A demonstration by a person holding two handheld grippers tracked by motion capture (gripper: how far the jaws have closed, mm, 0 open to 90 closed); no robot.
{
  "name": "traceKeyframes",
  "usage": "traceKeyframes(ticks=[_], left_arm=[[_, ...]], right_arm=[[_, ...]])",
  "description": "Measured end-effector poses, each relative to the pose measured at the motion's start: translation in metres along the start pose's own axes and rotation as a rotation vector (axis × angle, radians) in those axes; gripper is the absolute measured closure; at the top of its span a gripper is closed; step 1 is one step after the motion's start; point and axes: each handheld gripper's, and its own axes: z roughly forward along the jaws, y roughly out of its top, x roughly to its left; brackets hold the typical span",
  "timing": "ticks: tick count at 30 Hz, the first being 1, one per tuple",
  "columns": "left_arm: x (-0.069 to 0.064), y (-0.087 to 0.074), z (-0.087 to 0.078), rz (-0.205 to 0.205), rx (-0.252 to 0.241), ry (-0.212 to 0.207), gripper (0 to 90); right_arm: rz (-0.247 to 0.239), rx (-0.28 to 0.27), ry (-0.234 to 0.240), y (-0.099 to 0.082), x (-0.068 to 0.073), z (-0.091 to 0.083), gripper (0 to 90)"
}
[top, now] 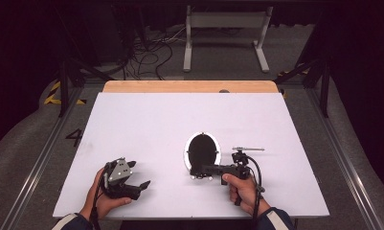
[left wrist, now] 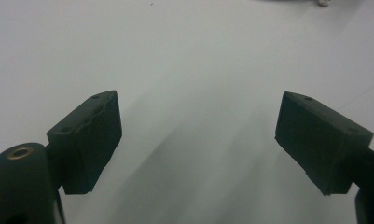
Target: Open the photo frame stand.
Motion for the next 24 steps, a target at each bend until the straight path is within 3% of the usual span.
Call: traceKeyframes(ticks=[4, 5, 6, 8, 13, 16, 21, 23, 24], left_arm=[[0.002, 0.008, 0.005, 0.011, -0.006, -0.014, 15.4], [0.005, 0.013, 0.004, 0.003, -0.048, -0.028, 15.3], [0.005, 0.013, 0.004, 0.003, -0.048, -0.028, 15.3], [0.01, 0.021, 0.005, -0.025, -0.097, -0.047, 15.4], [0.016, 0.032, 0.019, -0.072, -0.104, -0.084, 16.0], [0.017, 0.042, 0.033, -0.076, -0.094, -0.121, 16.2], [0.014, 0.057, 0.056, -0.076, -0.083, -0.171, 16.2], [0.013, 0.064, 0.066, -0.093, -0.087, -0.197, 16.5], [0.013, 0.064, 0.066, -0.093, -0.087, -0.197, 16.5]], right_arm=[[0.024, -0.009, 0.011, 0.003, -0.003, 0.003, 56.9], [0.028, -0.015, 0.007, 0.006, -0.005, 0.004, 56.8], [0.028, -0.015, 0.007, 0.006, -0.005, 0.004, 56.8], [0.035, -0.013, 0.017, 0.009, -0.006, 0.007, 57.1], [0.02, -0.015, 0.018, 0.009, -0.008, 0.008, 60.8], [0.017, -0.016, 0.02, 0.009, -0.009, 0.008, 61.6], [-0.041, -0.024, 0.025, 0.009, -0.009, 0.01, 62.5], [-0.121, -0.026, 0.017, 0.009, -0.004, 0.01, 62.8], [-0.121, -0.026, 0.017, 0.009, -0.004, 0.01, 62.8]])
